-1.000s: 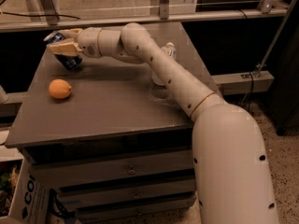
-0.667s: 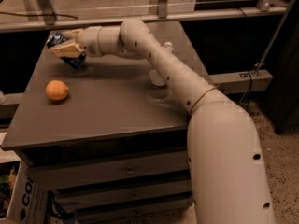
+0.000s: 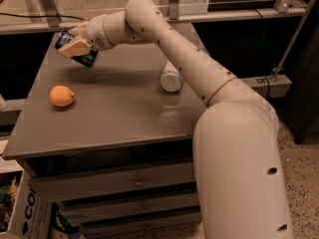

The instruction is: Pick pepsi can

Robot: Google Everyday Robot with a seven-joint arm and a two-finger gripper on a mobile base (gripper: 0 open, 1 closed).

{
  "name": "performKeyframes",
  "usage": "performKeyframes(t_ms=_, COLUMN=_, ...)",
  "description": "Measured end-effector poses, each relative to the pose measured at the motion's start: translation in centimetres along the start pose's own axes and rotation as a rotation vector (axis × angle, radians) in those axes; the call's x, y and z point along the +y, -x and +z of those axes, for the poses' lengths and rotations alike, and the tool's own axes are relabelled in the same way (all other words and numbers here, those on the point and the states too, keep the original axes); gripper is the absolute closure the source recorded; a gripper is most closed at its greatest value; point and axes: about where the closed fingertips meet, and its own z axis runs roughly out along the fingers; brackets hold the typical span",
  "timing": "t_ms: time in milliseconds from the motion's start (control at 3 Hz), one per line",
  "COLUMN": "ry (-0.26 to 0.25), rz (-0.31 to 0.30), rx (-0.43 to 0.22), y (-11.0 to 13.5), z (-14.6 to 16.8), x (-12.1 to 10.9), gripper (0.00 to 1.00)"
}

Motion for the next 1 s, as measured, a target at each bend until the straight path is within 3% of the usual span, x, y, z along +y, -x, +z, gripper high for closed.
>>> performKeyframes(t_ms=1000, ry=-0.001, rz=-0.029, rx=0.151, y=-1.3, z=-2.3, x=-0.2, gripper=1.00)
